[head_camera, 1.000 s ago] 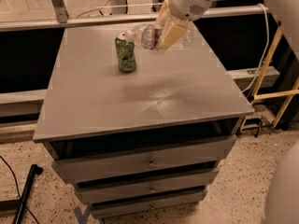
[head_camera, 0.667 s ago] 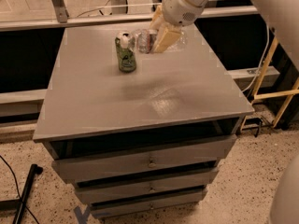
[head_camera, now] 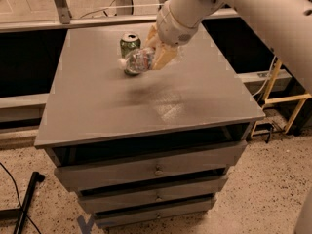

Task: Move water bottle near green can

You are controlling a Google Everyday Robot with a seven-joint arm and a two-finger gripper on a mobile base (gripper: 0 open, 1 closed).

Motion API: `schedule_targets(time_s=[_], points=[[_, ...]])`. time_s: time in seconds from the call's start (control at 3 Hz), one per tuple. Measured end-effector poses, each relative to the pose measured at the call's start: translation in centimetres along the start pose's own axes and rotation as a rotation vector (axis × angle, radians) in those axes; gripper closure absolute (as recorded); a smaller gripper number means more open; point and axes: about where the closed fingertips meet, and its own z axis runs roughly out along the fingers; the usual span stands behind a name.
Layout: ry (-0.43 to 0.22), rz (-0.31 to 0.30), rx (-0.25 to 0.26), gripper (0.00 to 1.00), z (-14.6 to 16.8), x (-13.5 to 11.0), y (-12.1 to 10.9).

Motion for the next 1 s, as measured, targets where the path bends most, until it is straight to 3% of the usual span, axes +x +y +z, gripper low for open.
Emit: schedule_targets(time_s=[0.33,1.0], points=[[-0.002,-0.06,-0.008,0.64,1.6,-1.2,1.1],[0.019,-0.099,-0.034,0.17,3.3,-1.7,0.9]])
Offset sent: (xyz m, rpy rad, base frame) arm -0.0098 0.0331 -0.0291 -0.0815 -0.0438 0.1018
